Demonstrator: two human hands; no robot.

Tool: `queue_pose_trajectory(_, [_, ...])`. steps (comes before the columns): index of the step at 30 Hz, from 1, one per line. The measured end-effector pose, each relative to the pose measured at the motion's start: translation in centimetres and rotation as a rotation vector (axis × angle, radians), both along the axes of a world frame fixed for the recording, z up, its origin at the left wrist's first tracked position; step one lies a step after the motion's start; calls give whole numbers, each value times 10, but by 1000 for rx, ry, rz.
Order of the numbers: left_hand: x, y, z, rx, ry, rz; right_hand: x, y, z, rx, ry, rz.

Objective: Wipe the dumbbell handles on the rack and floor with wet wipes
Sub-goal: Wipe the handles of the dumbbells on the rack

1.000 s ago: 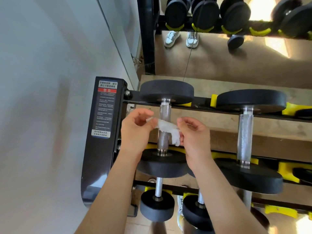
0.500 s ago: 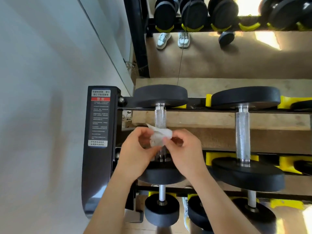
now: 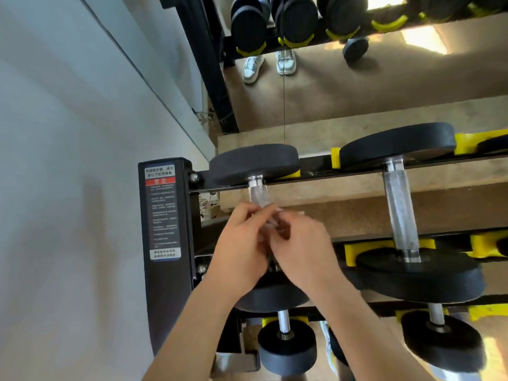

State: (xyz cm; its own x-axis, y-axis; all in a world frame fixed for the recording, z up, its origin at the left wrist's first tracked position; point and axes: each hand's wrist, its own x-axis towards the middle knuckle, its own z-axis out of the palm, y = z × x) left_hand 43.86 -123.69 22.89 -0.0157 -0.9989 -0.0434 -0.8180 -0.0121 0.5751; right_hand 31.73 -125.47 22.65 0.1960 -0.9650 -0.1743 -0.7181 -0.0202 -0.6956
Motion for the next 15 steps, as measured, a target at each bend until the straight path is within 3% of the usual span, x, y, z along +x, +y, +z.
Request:
queue_pose_trajectory(2, [3, 2, 2, 30, 151, 117, 5, 5, -3, 23, 57, 64])
queue_pose_trajectory(6, [9, 6, 5, -11, 129, 139, 6, -2, -8, -16, -22, -71])
queue_pose_trajectory(12, [18, -16, -1, -181, -31, 179, 37, -32, -6, -53, -311, -456])
queue_pose_trajectory(15, [23, -29, -1, -186, 23, 249, 42, -34, -2, -103, -314, -441])
